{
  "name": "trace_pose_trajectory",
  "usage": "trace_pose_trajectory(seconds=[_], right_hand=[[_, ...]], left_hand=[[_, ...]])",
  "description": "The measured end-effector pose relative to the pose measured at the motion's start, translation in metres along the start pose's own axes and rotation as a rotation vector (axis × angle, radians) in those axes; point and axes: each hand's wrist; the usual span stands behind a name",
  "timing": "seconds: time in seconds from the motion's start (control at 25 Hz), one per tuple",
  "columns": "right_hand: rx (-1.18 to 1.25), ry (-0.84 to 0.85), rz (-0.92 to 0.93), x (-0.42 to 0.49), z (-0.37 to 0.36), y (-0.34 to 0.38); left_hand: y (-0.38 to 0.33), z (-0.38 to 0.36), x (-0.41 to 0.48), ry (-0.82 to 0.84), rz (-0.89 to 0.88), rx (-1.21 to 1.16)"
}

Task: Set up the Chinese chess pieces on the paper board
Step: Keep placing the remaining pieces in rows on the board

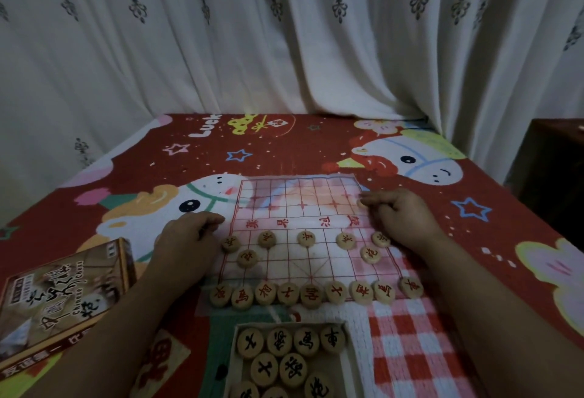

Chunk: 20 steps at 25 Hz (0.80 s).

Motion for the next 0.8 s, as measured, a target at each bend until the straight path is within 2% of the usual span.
trace_pose_trajectory(seconds=[0.24, 0.48, 0.56, 0.68, 0.8], right_hand=[[0.123, -0.007, -0.014, -0.002, 0.000, 0.000], [0.455, -0.191, -0.135, -0.024, 0.011, 0.019], [0.536, -0.131, -0.103, -0.038, 0.013, 0.031], [0.523, -0.037, -0.001, -0.063, 0.013, 0.054], [0.325, 0.016, 0.208, -0.093, 0.016, 0.079]], left_hand=[[0.001, -0.001, 0.001, 0.005, 0.004, -0.008], [-0.001, -0.001, 0.001, -0.008, 0.012, 0.006], [-0.001, -0.001, 0.000, -0.007, 0.009, 0.017], [-0.001, -0.001, -0.001, -0.011, -0.003, 0.018], [0.000, 0.000, -0.002, -0.009, -0.010, 0.035]])
Point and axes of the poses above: each hand's wrist, its own x-axis towards the middle knuckle, its own z-axis out of the back of the hand, y = z × x, and after that the axes turned 11 degrees about -x, right-handed
